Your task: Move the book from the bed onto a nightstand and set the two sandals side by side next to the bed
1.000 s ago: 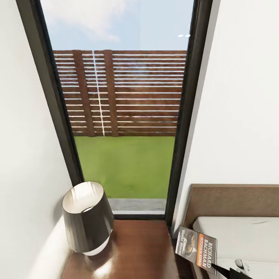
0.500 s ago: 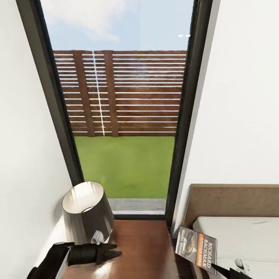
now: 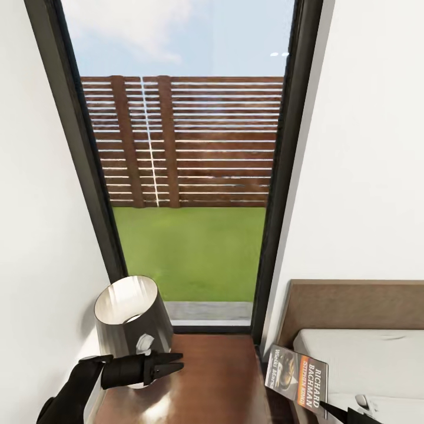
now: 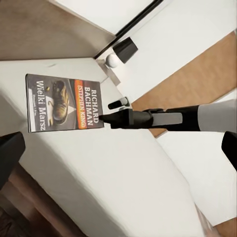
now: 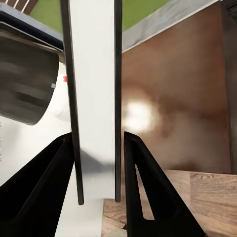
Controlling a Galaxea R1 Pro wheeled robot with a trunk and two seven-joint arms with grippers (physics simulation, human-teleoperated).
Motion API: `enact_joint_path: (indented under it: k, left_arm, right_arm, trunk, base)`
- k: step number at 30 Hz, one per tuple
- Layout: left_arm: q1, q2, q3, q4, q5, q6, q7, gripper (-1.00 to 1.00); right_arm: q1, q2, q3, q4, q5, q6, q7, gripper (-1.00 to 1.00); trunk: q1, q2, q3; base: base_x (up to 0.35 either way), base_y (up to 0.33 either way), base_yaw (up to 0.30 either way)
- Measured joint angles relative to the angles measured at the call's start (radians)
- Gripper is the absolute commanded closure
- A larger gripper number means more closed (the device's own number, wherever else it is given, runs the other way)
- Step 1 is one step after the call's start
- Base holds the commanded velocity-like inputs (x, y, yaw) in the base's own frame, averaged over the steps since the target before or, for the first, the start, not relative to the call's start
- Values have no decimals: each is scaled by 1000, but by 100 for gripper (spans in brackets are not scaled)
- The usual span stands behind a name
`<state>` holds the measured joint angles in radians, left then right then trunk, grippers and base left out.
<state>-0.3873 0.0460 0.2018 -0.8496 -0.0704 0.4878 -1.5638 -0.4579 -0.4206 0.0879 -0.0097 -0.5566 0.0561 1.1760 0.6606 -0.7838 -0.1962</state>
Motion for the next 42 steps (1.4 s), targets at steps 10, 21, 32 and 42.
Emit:
enact_joint_path:
  k: [10, 21, 32, 42]
  left_arm:
    - [0, -1, 1, 5, 1, -1, 0, -100]
    - [0, -1, 3, 5, 4, -1, 0, -100]
    - [0, -2, 1, 7, 4, -1, 0, -100]
    - [0, -9, 1, 7, 3, -2, 5, -100]
  right_arm:
    - [-3, 35, 5, -93, -1, 210, 8, 100]
    - [-6, 267, -1, -321, -5, 467, -23, 100]
    - [-12, 337, -11, -331, -113, 473, -401, 100]
    - [-12, 338, -9, -389, -190, 703, -408, 100]
  trunk:
    - [0, 0, 0]
    - [0, 0, 0]
    - [0, 0, 0]
    - [15, -28, -12]
  base:
    - [0, 0, 0]
    - [0, 0, 0]
    - [0, 0, 0]
    - [0, 0, 0]
